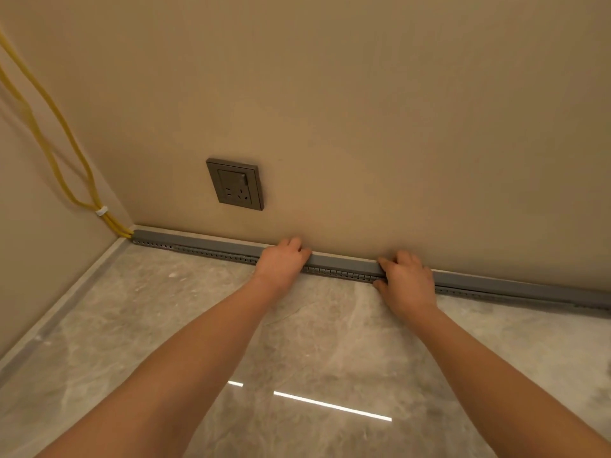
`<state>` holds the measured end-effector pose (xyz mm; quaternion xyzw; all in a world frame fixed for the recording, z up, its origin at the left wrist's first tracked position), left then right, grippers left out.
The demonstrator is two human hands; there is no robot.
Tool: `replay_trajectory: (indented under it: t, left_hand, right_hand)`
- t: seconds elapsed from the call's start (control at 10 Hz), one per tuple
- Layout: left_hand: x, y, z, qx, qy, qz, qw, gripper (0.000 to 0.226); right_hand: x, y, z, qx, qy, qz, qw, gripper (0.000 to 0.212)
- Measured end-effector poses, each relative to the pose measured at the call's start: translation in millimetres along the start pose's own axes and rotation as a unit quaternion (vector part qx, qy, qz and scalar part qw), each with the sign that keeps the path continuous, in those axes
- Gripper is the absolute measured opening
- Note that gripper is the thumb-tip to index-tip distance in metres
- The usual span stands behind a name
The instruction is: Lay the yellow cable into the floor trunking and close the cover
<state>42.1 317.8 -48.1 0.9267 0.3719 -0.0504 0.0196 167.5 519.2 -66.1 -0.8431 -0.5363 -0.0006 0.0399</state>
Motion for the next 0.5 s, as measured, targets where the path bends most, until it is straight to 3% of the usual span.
replay_trajectory:
  t: [0.3, 0.5]
  left_hand:
    - [14.2, -1.5, -0.1, -0.015, 0.043, -0.025, 0.999, 0.044]
    - [34.1, 3.0, -9.6, 0.011, 0.143, -0.015, 0.990, 0.044]
  right_hand:
    - [-1.9, 19.6, -5.3, -0.034, -0.031, -0.001, 0.999, 0.072]
    - [3.3, 36.2, -19.4, -0.029, -0.134, 0.033, 0.990, 0.062]
Point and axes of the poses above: each hand's wrist, its own y-axis away from the middle knuckle, its own z-axis out of the palm, x = y × z, the point moved 1 cm from there along -y, towards the middle knuckle, and after that the axes turned 6 degrees about y, right-handed, at the moved point
